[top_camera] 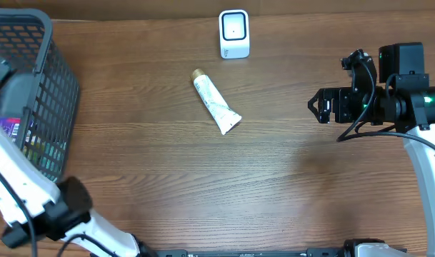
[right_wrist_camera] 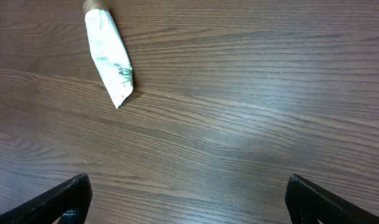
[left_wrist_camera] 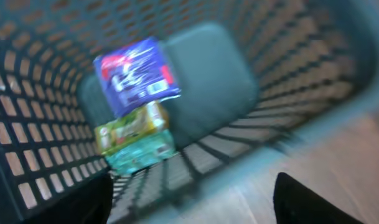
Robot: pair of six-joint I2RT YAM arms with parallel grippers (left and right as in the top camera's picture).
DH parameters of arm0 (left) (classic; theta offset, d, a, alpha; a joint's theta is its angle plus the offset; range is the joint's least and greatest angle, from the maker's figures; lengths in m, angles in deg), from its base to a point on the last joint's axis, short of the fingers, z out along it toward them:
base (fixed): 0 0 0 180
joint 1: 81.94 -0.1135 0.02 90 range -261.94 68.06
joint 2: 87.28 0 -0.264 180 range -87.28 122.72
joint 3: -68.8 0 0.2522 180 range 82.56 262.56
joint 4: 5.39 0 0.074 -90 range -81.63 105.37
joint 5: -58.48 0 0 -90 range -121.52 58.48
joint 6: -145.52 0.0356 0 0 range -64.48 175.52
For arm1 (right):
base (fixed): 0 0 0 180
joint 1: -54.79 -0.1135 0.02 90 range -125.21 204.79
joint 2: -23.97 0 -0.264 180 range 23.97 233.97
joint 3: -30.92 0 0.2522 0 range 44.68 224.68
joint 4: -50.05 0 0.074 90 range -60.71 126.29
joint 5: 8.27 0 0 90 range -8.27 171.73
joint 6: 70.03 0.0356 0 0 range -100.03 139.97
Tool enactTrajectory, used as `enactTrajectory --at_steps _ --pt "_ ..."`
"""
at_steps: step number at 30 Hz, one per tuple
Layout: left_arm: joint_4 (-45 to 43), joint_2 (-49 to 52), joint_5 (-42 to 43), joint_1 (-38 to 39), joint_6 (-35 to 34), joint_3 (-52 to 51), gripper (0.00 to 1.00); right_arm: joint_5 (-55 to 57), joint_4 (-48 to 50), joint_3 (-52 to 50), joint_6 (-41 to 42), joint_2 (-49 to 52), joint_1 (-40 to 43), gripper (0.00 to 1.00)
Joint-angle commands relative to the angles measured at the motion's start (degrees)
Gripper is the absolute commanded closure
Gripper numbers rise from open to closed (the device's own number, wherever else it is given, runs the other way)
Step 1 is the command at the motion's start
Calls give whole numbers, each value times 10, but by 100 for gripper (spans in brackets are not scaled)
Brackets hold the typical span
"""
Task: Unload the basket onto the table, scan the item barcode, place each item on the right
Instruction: 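Reach the left gripper back into the basket and grasp the green tea pouch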
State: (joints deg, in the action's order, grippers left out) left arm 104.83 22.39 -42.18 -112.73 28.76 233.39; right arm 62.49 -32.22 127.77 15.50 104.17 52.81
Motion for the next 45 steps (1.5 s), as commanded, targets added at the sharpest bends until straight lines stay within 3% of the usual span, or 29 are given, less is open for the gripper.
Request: enactTrajectory --at_steps 1,10,20,24,29,35,45 --pt "3 49 33 -79 35 -11 24 -3 3 12 1 1 -2 0" --pt "3 142 34 -101 82 -35 22 -3 2 12 1 2 -2 0" --pt "-34 152 28 -127 83 -243 27 -3 3 12 1 2 -2 0" --pt "-76 152 28 -137 85 -306 27 -3 2 12 1 2 -2 0" --pt "-153 152 32 -134 127 -388 33 -3 3 12 1 2 -2 0" --pt "-245 152 14 -134 176 -487 34 -3 2 12 1 2 -2 0" --pt "-341 152 -33 -136 207 -520 31 -3 2 12 1 2 -2 0"
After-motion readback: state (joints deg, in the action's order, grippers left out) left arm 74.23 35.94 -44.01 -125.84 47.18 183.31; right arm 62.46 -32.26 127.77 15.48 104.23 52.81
